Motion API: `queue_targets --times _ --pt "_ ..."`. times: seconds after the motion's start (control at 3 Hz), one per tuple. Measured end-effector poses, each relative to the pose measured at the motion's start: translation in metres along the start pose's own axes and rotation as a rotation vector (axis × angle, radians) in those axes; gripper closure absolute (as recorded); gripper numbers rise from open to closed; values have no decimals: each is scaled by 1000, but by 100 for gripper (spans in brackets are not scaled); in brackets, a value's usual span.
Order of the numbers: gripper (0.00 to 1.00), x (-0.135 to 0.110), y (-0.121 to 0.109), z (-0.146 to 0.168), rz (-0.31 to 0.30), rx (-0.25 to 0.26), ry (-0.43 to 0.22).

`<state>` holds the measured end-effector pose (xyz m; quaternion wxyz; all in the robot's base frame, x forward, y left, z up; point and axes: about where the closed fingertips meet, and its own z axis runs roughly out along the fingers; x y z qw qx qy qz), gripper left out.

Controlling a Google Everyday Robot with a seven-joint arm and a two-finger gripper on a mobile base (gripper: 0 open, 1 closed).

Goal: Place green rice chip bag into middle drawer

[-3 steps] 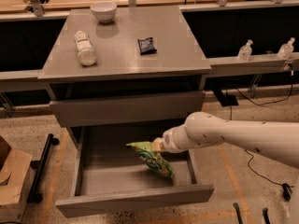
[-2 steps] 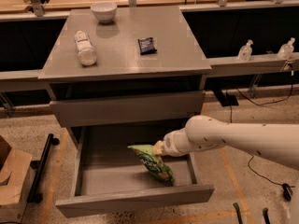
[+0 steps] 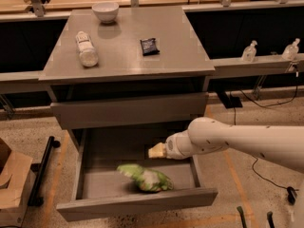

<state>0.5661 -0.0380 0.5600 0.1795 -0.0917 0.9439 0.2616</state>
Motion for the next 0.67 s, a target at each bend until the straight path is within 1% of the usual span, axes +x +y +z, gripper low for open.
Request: queue_targets --times 0.33,0.67 --pt "0 1 1 1 -1 -1 2" --pt "0 1 1 1 -1 -1 2"
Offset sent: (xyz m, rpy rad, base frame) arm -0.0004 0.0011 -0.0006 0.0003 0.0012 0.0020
